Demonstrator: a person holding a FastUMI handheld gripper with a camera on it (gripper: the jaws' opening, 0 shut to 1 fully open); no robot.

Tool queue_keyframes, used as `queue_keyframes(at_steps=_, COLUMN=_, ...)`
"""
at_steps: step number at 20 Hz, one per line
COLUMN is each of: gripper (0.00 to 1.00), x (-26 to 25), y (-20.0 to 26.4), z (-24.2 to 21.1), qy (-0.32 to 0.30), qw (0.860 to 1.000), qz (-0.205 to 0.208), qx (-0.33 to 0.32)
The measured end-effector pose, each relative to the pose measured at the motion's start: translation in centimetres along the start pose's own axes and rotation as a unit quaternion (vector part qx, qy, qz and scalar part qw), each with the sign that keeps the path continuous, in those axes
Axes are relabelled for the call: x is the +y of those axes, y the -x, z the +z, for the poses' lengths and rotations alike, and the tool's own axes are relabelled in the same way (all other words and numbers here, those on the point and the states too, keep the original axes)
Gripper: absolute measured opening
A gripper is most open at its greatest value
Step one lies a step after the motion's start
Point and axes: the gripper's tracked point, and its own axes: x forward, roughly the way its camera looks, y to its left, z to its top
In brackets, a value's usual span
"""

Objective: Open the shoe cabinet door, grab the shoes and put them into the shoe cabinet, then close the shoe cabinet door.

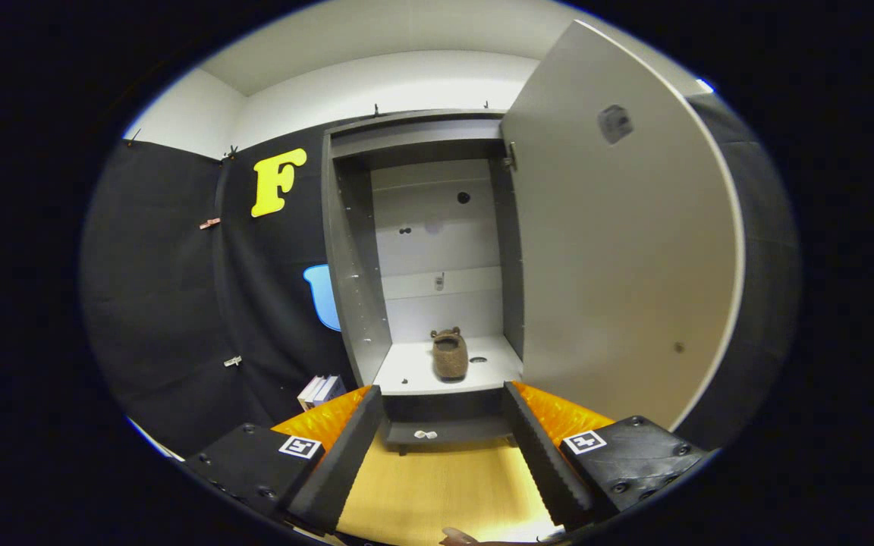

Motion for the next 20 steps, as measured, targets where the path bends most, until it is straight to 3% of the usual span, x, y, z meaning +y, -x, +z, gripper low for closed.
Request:
queue_keyframes(at_steps=7, gripper=0.98, x=-8.4, y=6.8, z=-0.3, qy=-0.003, qw=0.991, qz=-0.129, qx=-0.019)
queue_keyframes(at_steps=10, gripper=0.98, x=-12.0, y=9.0, z=0.8, qy=-0.01, qw=0.987, qz=-0.157, qx=-0.036)
queue_keyframes(at_steps=14, gripper=0.98, x=-17.3, y=9.4, z=1.0, qy=-0.005, qw=0.987, qz=-0.156, qx=-0.035)
queue_keyframes(at_steps=20, gripper=0.98, x=-22.7, y=7.1, z=2.0, qy=0.0, qw=0.994, qz=-0.1, qx=-0.032)
